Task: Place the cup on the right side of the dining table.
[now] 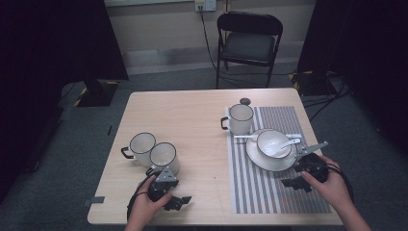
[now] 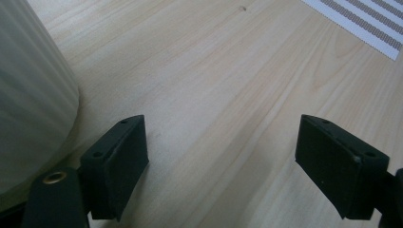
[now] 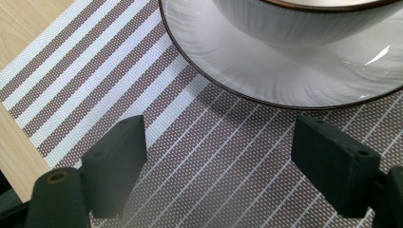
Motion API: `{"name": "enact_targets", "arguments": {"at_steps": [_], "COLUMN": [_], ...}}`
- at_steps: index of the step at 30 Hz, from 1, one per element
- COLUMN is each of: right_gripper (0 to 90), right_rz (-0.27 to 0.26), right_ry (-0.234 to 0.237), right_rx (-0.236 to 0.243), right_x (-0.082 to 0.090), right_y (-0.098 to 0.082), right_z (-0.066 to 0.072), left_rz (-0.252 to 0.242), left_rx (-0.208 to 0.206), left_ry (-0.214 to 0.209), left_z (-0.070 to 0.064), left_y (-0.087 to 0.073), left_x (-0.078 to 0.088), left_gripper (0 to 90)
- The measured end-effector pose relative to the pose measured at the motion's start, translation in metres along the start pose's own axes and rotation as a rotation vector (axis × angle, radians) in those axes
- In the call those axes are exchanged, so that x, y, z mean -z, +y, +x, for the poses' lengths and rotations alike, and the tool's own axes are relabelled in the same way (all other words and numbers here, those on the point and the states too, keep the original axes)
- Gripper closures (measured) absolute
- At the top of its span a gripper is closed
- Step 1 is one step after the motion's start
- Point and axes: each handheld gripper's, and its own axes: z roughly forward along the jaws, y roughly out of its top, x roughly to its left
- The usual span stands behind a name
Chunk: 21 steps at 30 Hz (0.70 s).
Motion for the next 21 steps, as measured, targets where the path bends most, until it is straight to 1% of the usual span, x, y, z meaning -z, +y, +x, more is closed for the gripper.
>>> {"name": "enact_targets", "arguments": {"at_steps": [5,9,11,12,13,15,19,21], "right_gripper": [18.6,18.6,18.6,18.6,18.6,18.7,18.7,18.7], "right_rz": [-0.002,-0.004,-0.005,-0.003,-0.005,0.000,-0.004,-0.005], "right_ry": [-0.006,-0.006,-0.002,-0.003,0.001,0.001,0.007,0.003], "right_rx": [-0.004,-0.008,-0.012,-0.020,-0.011,-0.025,-0.022,-0.030], "right_x": [-0.003,-0.005,-0.007,-0.008,-0.009,-0.009,-0.009,-0.009], "right_y": [-0.005,-0.008,-0.010,-0.011,-0.012,-0.013,-0.015,-0.016], "right_z": [-0.001,-0.002,-0.003,-0.003,-0.003,-0.003,-0.003,-0.003], "left_rz": [0.006,-0.003,0.001,0.001,-0.005,-0.009,-0.008,-0.011], "left_rx": [-0.003,-0.004,-0.011,-0.010,-0.005,-0.006,-0.012,-0.011], "left_ry": [0.002,-0.001,-0.001,0.000,-0.003,0.001,0.000,-0.005], "left_z": [0.001,0.001,0.001,0.001,0.001,0.001,0.001,0.001], "left_y": [-0.002,-0.003,-0.004,-0.004,-0.004,-0.004,-0.004,-0.005], "left_x": [0.001,0.002,0.002,0.002,0.002,0.003,0.006,0.007], "left_gripper": [17.7,17.8,17.9,17.8,18.0,17.8,18.0,17.9]}}
